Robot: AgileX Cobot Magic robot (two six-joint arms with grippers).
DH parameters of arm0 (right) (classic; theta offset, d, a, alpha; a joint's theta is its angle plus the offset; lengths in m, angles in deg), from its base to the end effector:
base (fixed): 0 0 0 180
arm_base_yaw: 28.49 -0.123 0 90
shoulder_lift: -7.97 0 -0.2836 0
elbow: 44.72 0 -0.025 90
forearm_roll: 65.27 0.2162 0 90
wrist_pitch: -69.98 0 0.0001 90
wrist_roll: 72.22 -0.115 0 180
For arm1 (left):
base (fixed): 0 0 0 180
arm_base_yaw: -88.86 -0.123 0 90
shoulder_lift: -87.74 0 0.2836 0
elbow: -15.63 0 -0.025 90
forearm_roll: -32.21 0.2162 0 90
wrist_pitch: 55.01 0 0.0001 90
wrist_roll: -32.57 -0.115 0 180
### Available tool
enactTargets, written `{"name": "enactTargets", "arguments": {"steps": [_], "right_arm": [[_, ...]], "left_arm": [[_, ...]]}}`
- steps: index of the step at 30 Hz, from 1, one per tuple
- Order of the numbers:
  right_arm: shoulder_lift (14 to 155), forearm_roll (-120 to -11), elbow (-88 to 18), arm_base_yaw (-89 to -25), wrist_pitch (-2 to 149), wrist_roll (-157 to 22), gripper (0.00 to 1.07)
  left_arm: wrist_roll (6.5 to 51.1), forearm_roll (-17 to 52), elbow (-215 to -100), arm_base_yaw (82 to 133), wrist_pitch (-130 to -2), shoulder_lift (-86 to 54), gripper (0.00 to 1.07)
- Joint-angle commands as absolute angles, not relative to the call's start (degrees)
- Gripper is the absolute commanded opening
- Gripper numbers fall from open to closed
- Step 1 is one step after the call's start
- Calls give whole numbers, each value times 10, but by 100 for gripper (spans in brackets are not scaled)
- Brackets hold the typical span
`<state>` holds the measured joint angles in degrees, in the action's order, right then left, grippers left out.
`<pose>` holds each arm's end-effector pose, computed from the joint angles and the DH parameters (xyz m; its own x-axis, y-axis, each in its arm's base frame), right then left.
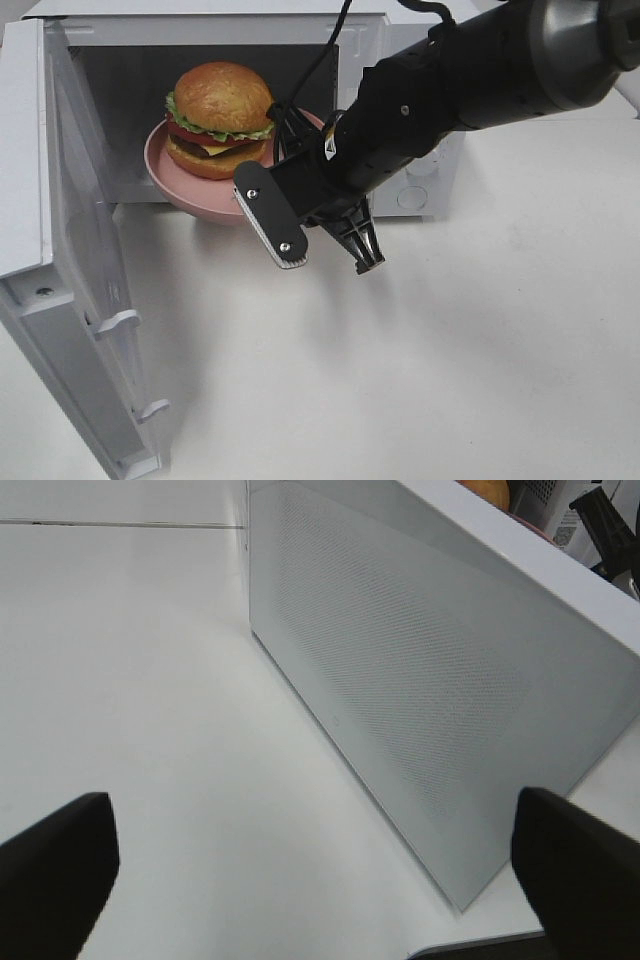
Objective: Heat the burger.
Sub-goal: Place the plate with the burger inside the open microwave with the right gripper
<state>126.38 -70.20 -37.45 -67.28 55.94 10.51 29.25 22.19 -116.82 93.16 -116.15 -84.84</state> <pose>0.3129 0.2484 0.1789 0.5895 -0.8077 -0.0122 -0.6204 -0.4429 -0.6473 -0.0175 -0.0163 0.2548 -0.4386 0.0061 -0.8987 0.1992 0.9758 -0.0906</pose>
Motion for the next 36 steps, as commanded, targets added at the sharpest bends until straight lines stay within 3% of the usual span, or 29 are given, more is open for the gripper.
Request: {"name": "enactTargets", "arguments": {"steps": [1,18,36], "right_arm": [[1267,-714,-407,-671,581,104,0],[1332,-762,-504,-671,535,37,0],[1431,-786,-678,-671,456,-3,1]], "left_arm": [[292,221,-1168,930,-1162,-858,100],[292,221,-1168,930,-1162,-858,100],[292,221,-1168,930,-1162,-858,100]]}}
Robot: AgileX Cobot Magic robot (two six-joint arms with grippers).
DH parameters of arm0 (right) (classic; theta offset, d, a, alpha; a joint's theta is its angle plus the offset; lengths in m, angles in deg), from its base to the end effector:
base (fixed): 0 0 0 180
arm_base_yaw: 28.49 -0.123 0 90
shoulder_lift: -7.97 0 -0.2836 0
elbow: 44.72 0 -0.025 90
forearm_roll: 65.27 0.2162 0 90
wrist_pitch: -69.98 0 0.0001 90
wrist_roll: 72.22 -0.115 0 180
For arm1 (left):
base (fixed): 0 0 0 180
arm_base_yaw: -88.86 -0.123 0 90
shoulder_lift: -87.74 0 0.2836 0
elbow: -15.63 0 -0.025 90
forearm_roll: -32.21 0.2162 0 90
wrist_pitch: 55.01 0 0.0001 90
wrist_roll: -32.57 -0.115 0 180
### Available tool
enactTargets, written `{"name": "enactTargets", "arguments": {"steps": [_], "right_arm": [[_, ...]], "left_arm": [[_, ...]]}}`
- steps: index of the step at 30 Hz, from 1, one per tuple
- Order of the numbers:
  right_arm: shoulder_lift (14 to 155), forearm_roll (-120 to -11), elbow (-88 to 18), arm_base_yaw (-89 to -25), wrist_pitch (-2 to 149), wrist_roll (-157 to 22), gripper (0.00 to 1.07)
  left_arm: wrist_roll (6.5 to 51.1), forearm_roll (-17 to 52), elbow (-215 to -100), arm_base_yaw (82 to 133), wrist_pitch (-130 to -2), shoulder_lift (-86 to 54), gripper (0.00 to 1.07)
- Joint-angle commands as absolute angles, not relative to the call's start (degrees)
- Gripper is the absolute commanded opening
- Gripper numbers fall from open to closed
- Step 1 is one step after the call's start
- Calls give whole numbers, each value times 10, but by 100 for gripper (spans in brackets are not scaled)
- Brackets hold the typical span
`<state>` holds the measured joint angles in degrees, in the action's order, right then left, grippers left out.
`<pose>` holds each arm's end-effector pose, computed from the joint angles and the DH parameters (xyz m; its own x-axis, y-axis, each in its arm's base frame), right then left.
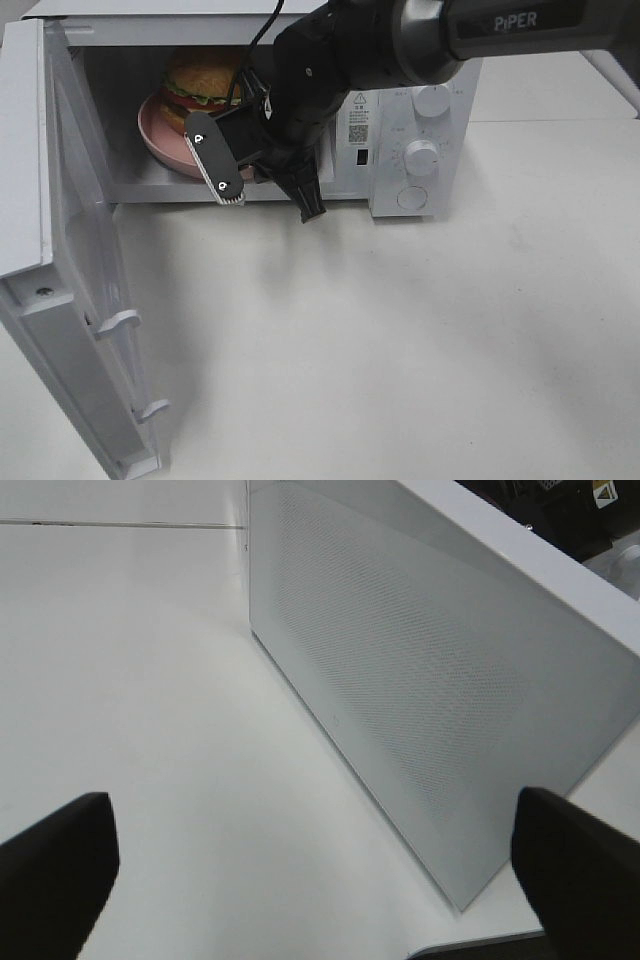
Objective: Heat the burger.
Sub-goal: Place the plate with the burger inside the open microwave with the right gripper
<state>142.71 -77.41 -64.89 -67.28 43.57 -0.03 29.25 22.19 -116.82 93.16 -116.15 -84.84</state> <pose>0.3805 0.2920 0.1689 0.5009 -0.8655 -0.0049 -0.6662 -0.3819 -0.6406 -0.0175 -0.0163 0.2548 -0.4386 0.0061 -0.8987 0.1992 0.9758 -0.0906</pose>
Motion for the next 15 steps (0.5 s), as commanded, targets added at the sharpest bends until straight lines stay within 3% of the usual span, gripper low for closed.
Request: {"name": "enactTargets", "arguments": {"steps": [1,15], "right_arm": [[1433,-787,-683,-671,455,-6,1],[1487,-789,-758,-663,445,-27,2]], "left_arm": [[292,221,-1168,930,-1162,-858,100],[292,221,-1168,930,-1162,-858,100]]}}
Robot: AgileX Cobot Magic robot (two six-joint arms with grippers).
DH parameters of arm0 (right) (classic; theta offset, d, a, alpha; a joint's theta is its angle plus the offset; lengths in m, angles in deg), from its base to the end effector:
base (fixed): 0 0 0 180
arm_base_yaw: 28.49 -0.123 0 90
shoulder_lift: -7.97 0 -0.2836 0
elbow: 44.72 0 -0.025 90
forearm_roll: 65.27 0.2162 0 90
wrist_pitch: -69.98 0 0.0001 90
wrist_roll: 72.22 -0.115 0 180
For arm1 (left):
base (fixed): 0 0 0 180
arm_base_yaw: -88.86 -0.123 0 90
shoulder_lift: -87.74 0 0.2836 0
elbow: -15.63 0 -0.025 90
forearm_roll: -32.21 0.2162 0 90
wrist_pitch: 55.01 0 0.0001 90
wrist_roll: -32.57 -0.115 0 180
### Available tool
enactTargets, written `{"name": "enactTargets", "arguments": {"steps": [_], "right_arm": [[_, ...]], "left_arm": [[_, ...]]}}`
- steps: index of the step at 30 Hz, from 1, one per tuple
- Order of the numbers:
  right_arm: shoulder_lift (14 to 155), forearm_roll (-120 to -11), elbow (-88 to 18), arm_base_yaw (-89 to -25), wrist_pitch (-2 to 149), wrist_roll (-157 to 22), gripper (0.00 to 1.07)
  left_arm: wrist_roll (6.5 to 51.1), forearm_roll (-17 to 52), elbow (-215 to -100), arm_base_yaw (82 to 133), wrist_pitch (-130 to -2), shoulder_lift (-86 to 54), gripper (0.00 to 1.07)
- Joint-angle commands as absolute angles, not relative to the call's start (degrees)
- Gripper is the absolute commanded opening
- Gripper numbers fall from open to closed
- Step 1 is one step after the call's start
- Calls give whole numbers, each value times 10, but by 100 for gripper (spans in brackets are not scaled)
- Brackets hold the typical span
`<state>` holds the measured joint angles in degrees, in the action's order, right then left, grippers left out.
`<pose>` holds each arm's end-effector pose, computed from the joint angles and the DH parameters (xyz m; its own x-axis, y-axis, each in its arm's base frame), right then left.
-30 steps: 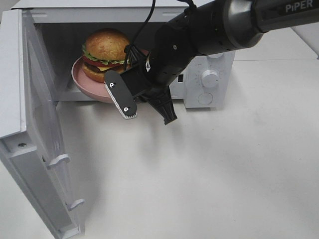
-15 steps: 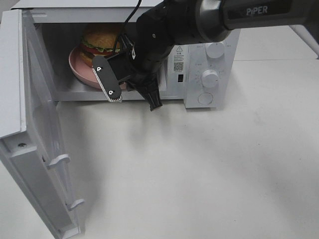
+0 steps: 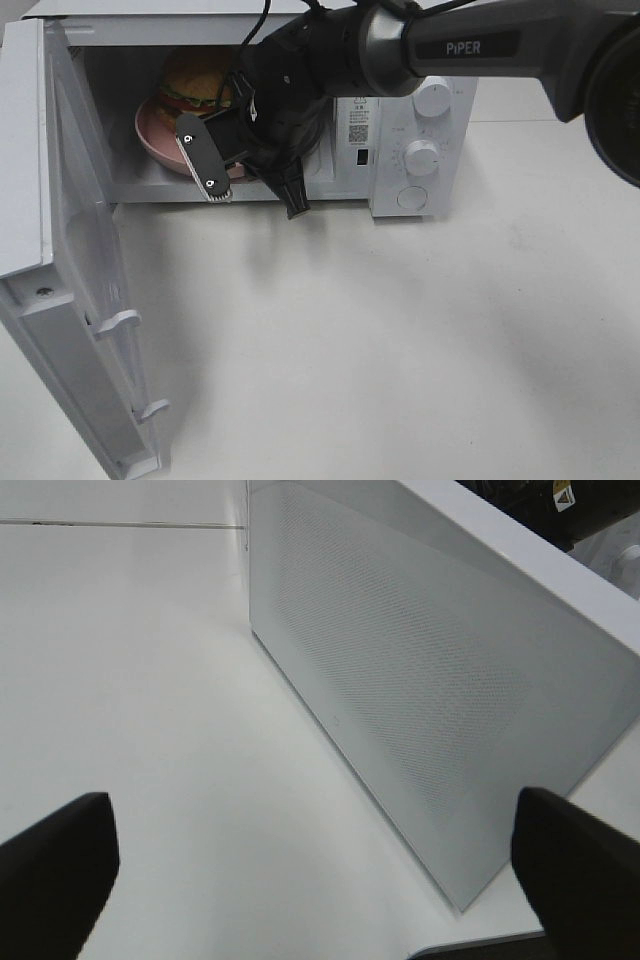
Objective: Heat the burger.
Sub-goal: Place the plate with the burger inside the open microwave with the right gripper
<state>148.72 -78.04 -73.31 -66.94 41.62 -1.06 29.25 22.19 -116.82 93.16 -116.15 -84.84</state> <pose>0.4013 0.3032 0.1565 0.4817 -0.8763 -0.0051 -0.6685 -0.3637 -0.6488 -0.0175 -0.0163 0.2548 -0.4386 0.0061 -0.8987 0.1992 0.9758 -0.0906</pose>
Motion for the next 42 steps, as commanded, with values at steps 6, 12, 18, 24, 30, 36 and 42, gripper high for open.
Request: {"name": "enactTargets", "arguments": {"steps": [6,12,18,24,30,36,42], "right_arm": [[1502,-789,-778,-653,436,-28,4],[1502,-799,-778,-645,450,-27,5],[1507,-799,-778,-645,452,-27,9],[1518,-797,-778,-646,467,-27,19],[1519,-779,-778,-651,496,-27,37],[1519,-760,-778,-655,498,-27,39],[1518,-752,-777,-656,475,-57,43]], "left_arm": [[292,221,-1168,930,-1162,-858,100],[292,221,-1168,930,-1162,-858,100],[292,221,-1168,930,-1162,-858,100],[292,221,-1168,930,-1162,-858,100],[292,221,-1168,930,-1162,-858,100],[292,221,-1168,930,-1162,-858,100],[292,221,-1168,930,-1162,-858,100]]}}
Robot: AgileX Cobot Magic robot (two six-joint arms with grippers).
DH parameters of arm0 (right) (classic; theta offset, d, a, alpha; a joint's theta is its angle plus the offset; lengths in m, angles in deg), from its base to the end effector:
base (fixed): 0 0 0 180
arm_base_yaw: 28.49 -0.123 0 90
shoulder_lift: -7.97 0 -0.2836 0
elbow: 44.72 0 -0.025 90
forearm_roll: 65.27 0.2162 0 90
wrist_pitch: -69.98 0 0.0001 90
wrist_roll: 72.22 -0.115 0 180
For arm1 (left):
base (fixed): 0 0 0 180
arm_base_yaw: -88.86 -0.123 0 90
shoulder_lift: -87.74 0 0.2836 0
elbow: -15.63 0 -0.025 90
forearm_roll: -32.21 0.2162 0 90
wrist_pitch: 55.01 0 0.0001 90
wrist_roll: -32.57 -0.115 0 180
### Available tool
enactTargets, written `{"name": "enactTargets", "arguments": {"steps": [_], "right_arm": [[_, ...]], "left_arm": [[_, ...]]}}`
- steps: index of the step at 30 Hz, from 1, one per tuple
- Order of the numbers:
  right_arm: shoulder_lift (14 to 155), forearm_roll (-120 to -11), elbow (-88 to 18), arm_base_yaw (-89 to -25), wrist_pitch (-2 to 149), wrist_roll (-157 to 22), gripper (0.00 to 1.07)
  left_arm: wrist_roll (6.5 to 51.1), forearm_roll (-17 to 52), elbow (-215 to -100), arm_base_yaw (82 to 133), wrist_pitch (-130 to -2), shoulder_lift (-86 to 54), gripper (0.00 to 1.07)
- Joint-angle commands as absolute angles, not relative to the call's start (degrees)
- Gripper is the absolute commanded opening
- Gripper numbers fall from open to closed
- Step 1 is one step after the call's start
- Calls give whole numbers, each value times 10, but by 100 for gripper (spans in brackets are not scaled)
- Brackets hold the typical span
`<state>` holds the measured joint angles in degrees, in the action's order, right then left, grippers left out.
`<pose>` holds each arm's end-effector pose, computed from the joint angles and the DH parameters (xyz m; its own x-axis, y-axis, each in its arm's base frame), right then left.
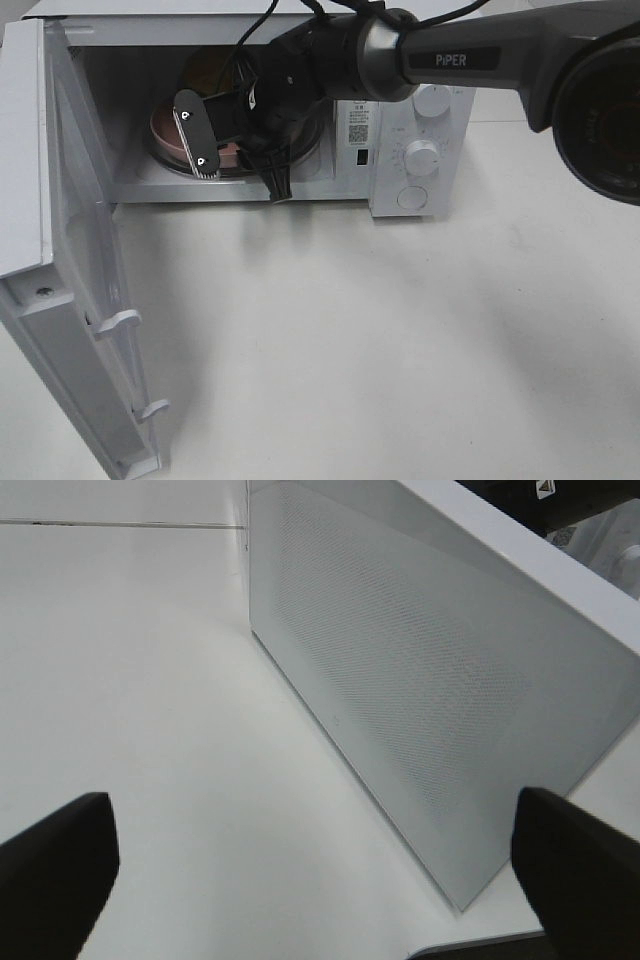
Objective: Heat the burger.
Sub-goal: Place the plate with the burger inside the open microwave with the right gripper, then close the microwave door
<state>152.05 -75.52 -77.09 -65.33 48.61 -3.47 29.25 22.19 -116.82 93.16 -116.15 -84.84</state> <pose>0.4238 0.3082 0.1546 0.4385 -0.8925 -0.1056 -0.6457 -0.2311 -0.7278 -0.0175 -0.0163 0.2548 -0.4386 0.0061 -0.8987 0.1992 0.9758 -0.0906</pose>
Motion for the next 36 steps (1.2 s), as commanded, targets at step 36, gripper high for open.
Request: {"name": "enactTargets", "arguments": {"steps": [36], "right_arm": [[1283,-755,-437,-656,649,-128,79]], "left_arm": [[292,221,-1168,930,-1162,-858,100]]}}
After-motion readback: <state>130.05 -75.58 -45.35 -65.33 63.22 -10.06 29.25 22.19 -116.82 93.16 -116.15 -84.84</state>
